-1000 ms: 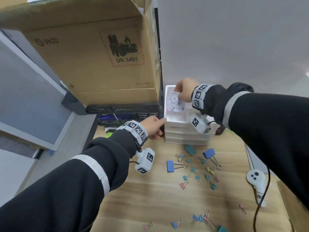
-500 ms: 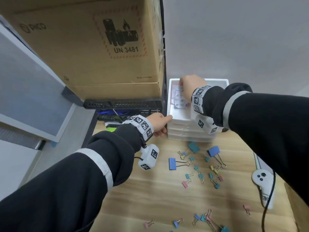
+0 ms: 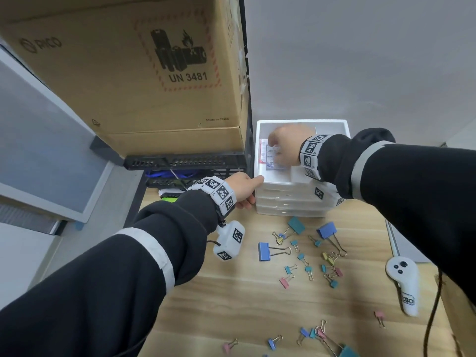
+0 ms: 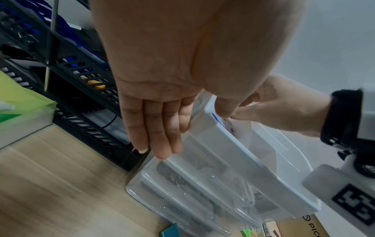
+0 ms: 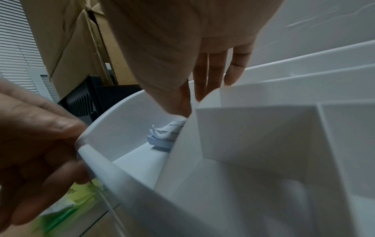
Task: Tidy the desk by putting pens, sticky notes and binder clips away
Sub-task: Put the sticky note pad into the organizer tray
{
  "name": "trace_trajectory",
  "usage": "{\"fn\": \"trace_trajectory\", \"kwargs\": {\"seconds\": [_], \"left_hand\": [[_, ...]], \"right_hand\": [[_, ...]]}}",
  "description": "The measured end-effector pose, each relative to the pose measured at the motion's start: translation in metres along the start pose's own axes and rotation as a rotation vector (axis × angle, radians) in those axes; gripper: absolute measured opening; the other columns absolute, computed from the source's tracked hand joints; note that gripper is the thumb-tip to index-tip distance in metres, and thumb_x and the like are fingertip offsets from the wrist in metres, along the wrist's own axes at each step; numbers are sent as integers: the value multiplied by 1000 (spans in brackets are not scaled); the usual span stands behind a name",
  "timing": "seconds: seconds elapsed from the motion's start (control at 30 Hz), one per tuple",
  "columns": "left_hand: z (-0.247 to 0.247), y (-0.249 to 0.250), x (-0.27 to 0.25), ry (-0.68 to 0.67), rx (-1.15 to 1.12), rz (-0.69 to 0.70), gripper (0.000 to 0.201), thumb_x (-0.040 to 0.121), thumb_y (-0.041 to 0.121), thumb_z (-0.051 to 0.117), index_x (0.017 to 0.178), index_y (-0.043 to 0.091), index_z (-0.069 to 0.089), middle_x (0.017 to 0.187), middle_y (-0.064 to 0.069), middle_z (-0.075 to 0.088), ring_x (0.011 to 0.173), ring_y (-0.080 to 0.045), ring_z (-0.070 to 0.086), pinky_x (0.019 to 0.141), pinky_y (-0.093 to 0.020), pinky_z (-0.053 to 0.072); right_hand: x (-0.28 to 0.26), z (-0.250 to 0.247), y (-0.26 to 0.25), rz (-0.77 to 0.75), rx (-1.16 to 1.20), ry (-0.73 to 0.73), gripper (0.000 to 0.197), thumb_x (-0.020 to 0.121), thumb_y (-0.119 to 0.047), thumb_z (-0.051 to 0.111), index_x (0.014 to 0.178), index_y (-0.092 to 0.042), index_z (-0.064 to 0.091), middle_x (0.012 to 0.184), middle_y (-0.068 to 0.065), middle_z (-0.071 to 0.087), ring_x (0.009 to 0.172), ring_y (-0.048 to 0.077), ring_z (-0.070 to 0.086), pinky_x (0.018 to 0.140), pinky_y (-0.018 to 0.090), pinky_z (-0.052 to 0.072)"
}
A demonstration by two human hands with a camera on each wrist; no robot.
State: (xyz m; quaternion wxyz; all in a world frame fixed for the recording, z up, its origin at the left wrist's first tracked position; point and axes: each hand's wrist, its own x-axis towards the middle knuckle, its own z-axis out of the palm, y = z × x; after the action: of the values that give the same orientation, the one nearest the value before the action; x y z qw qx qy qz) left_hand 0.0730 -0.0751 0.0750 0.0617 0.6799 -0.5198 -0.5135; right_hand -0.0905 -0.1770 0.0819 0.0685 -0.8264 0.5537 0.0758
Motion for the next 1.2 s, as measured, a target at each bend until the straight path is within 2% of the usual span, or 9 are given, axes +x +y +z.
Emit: {"fn": "trace_trajectory", "kwargs": {"seconds": [0.13, 0.23, 0.37, 0.57, 0.7, 0.8, 1.0, 1.13, 1.2], "left_hand": [[1, -2, 1, 3, 9, 1, 37, 99, 39, 44, 96, 5, 59, 81, -10, 72, 63, -22, 65, 82, -41, 59], [1, -2, 0, 9, 23, 8, 36, 99, 40, 44, 95, 7, 59, 77, -7, 71, 64, -23, 65, 81, -41, 60], [1, -7, -3, 5, 46, 15, 34, 100, 42, 45, 91, 12, 57, 77, -6, 71, 61, -19, 66, 80, -40, 60], [0, -28, -12, 34, 133, -32, 37, 99, 39, 55, 105, 3, 62, 93, -12, 75, 76, -25, 72, 82, -42, 60], [5, -36, -22, 46, 227, -43, 33, 96, 34, 60, 105, 3, 63, 96, -13, 76, 86, -29, 75, 82, -43, 60], [16, -39, -26, 33, 297, -33, 29, 95, 34, 62, 98, 5, 63, 95, -12, 76, 76, -24, 72, 80, -41, 60], [45, -47, -26, -20, 365, -20, 27, 92, 34, 65, 97, 7, 63, 93, -11, 74, 70, -21, 68, 76, -37, 60], [70, -61, -13, -36, 440, -21, 30, 83, 37, 70, 88, 10, 60, 84, -10, 73, 67, -26, 69, 73, -36, 59], [86, -72, -5, -6, 527, -5, 26, 79, 35, 71, 83, 14, 56, 80, -9, 67, 66, -26, 61, 67, -35, 55]], "right_hand": [[-2, -3, -8, -35, -147, -115, 17, 77, -43, 67, 87, -28, 67, 97, -7, 68, 95, 24, 61, 87, 34, 41], [2, -3, -12, 30, -247, -140, 17, 87, -37, 64, 94, -22, 69, 100, -3, 67, 102, 28, 60, 94, 38, 40], [3, 0, -15, 72, -242, -104, 17, 86, -24, 63, 102, -25, 68, 103, -2, 66, 103, 26, 60, 95, 40, 38], [-19, -1, -10, -20, -47, 125, 29, 91, -28, 55, 118, -20, 64, 117, 3, 62, 115, 30, 53, 96, 42, 40], [-48, -10, -5, -100, 150, 301, 30, 88, -23, 54, 116, -16, 63, 108, 3, 68, 105, 29, 58, 86, 38, 46], [-72, -9, 0, -101, 287, 341, 29, 88, -21, 54, 115, -16, 62, 97, -1, 71, 93, 26, 62, 78, 32, 46], [-130, 13, 16, -53, 366, 301, 24, 88, -23, 54, 109, -17, 65, 82, -5, 68, 78, 22, 59, 75, 32, 50], [-171, 49, 31, 51, 384, 228, 18, 87, -23, 57, 100, -18, 67, 74, -8, 64, 75, 22, 61, 68, 26, 41], [-194, 73, 35, 107, 386, 156, 13, 84, -25, 59, 94, -19, 67, 72, -8, 62, 74, 22, 62, 63, 23, 38]]}}
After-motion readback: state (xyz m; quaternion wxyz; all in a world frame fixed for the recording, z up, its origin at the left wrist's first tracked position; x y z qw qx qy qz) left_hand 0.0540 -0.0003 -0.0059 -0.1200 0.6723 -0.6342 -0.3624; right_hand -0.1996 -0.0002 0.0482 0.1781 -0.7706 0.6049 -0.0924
